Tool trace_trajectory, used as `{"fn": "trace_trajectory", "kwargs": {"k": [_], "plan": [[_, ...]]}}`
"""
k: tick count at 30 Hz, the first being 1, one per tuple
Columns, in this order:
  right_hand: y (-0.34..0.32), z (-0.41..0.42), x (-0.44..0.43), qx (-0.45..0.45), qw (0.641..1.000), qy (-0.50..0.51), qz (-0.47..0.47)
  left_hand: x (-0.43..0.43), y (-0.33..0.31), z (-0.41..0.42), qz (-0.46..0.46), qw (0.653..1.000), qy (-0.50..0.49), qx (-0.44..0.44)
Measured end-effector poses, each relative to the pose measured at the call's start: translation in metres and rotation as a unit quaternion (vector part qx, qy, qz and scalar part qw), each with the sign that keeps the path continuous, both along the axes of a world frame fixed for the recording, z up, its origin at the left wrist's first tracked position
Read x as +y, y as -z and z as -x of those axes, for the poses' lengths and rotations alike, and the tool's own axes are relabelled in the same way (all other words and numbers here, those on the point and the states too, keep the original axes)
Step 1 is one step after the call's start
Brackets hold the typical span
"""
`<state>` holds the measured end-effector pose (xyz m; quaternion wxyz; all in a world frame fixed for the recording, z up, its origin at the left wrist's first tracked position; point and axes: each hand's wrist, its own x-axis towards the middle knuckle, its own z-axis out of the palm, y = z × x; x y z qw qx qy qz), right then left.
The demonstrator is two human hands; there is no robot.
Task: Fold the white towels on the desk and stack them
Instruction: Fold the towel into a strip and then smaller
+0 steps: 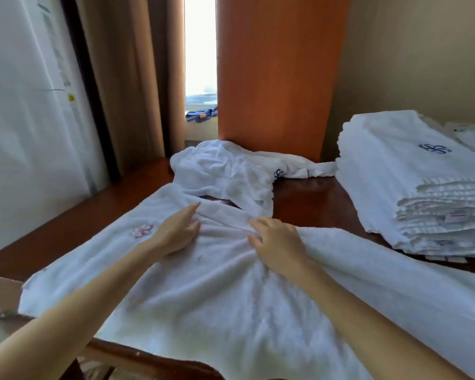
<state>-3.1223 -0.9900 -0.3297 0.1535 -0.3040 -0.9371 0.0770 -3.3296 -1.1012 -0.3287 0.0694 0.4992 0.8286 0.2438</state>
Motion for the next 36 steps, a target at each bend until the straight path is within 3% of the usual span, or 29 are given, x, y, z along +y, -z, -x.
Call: {"fn": "trace_trajectory", "kwargs": {"k": [4, 8, 14, 17, 20, 22, 26, 30, 36], "plan": [[0.004, 0.022, 0.021, 0.048, 0.998, 0.004, 0.038, -0.004, 0.008, 0.03, -0.017, 1.0, -0.009, -0.009], [0.006, 0.031, 0.034, 0.092, 0.994, 0.022, 0.05, 0.023, 0.005, 0.044, -0.069, 0.994, -0.087, 0.001], [0.009, 0.032, 0.034, 0.172, 0.983, 0.023, -0.053, 0.042, 0.009, 0.059, -0.146, 0.977, -0.144, 0.057], [0.004, 0.029, 0.035, 0.233, 0.967, -0.006, -0.099, 0.041, 0.008, 0.06, -0.236, 0.956, -0.158, 0.078], [-0.004, 0.026, 0.031, 0.287, 0.942, -0.047, -0.169, 0.035, -0.004, 0.054, -0.361, 0.913, -0.172, 0.086], [-0.007, 0.023, 0.025, 0.292, 0.933, -0.075, -0.195, 0.027, -0.01, 0.049, -0.388, 0.906, -0.148, 0.082], [-0.014, 0.017, 0.011, 0.286, 0.927, -0.117, -0.213, -0.01, -0.019, 0.06, -0.275, 0.945, -0.075, 0.159], [-0.023, 0.015, -0.001, 0.262, 0.923, -0.148, -0.239, -0.061, -0.029, 0.091, -0.158, 0.947, -0.109, 0.259], [-0.012, 0.006, -0.014, 0.09, 0.961, -0.155, -0.211, -0.105, -0.01, 0.084, -0.057, 0.952, -0.08, 0.288]]}}
